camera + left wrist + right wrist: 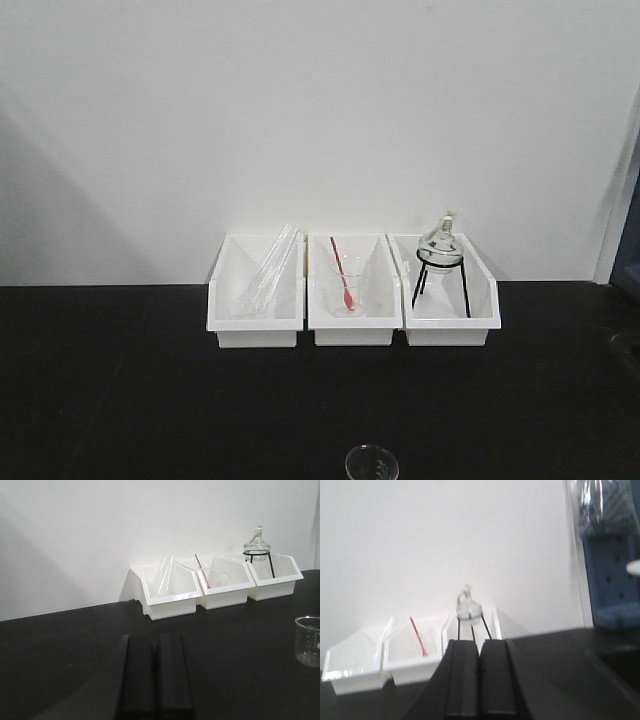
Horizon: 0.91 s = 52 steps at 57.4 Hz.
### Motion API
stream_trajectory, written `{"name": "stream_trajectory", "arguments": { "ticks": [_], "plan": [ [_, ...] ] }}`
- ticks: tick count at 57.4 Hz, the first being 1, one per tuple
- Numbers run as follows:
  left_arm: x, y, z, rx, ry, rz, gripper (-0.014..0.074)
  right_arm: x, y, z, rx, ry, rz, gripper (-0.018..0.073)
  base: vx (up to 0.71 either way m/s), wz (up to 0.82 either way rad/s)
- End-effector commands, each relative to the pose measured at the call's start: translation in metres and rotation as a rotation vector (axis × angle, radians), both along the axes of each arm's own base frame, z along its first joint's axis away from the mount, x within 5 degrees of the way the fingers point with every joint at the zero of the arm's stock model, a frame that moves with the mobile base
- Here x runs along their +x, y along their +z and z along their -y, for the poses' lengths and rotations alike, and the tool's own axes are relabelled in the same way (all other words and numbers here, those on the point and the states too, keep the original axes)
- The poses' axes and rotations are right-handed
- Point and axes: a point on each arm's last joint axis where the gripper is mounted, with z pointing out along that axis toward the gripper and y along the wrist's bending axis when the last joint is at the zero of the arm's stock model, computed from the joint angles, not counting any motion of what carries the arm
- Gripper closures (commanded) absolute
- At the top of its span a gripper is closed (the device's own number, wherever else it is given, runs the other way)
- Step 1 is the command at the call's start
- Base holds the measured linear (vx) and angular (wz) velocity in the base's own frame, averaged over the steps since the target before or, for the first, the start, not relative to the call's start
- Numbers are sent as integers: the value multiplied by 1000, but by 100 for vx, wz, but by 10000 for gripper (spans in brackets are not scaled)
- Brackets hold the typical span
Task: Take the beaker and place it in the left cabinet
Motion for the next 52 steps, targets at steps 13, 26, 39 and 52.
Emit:
{"name": "stream_trajectory", "arguments": {
  "ticks": [13,26,39,52],
  "plan": [
    [-1,3,0,-33,-2,79,596,42,130,1,-198,-55,69,568,0,0],
    [-1,3,0,-33,-2,79,596,136,172,3,-200,-39,-10,568,0,0],
    [-1,3,0,-33,-2,79,596,190,175,4,-187,-28,-51,564,0,0],
    [-1,3,0,-33,-2,79,596,195,175,4,-187,-25,-34,509,0,0]
  ]
}}
